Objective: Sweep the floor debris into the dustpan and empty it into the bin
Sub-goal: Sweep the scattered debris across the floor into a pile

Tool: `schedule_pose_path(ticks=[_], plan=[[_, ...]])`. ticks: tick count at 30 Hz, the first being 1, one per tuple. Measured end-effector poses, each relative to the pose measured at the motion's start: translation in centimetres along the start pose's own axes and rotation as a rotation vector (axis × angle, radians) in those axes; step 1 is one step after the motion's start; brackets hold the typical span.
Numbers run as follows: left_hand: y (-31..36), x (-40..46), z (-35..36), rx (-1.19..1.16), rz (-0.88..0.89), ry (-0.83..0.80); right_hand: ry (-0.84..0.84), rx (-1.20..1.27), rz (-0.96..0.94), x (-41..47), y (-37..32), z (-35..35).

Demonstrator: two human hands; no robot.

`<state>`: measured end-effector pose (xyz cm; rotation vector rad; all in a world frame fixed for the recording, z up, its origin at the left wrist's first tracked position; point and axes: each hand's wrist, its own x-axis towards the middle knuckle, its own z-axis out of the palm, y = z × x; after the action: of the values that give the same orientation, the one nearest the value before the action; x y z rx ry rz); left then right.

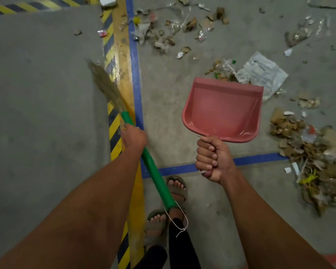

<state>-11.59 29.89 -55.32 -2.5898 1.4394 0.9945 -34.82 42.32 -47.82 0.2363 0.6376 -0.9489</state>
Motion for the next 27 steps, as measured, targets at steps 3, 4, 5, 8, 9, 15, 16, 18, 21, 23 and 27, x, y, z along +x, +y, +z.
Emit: schedule_pose_path(ticks=[3, 4, 5, 8, 9, 15, 16, 18, 21, 23, 27], plan=[[1.8, 1.7, 2.7, 0.089, 0.048, -0.136, 0.015, -0.018, 0.007, 1.2, -2.3, -0.4], [2.5, 1.5, 3.8, 0.131, 0.105, -0.180, 0.026, -0.020, 0.008, 1.4, -3.0, -0.6], [3.2, 1.2, 5.1, 0.167, 0.180, -0.217, 0.039, -0.018, 0.008, 1.7, -3.8, -1.0], [6.0, -0.1, 8.1, 0.253, 0.459, -0.332, 0.083, -0.015, -0.004, 2.0, -5.7, -1.9], [7.0, -0.5, 8.8, 0.297, 0.567, -0.377, 0.090, -0.012, -0.008, 2.0, -6.1, -2.2], [9.6, -0.1, 7.9, 0.386, 0.941, -0.513, 0.110, 0.009, -0.004, 2.4, -7.9, -2.0], [9.2, 0.3, 7.3, 0.355, 0.955, -0.470, 0.114, 0.006, -0.002, 2.6, -8.1, -1.5], [7.9, 1.2, 5.3, 0.288, 0.940, -0.365, 0.101, 0.001, 0.012, 3.2, -8.5, -0.1], [5.8, 3.1, 1.7, 0.198, 0.803, -0.220, 0.068, -0.011, 0.043, 4.8, -8.7, 2.3], [4.6, 4.5, -1.2, 0.111, 0.672, -0.098, 0.057, -0.031, 0.058, 6.3, -8.7, 4.4], [3.2, 8.3, -5.8, 0.031, 0.404, 0.168, 0.027, -0.072, 0.075, 9.8, -8.7, 8.2]])
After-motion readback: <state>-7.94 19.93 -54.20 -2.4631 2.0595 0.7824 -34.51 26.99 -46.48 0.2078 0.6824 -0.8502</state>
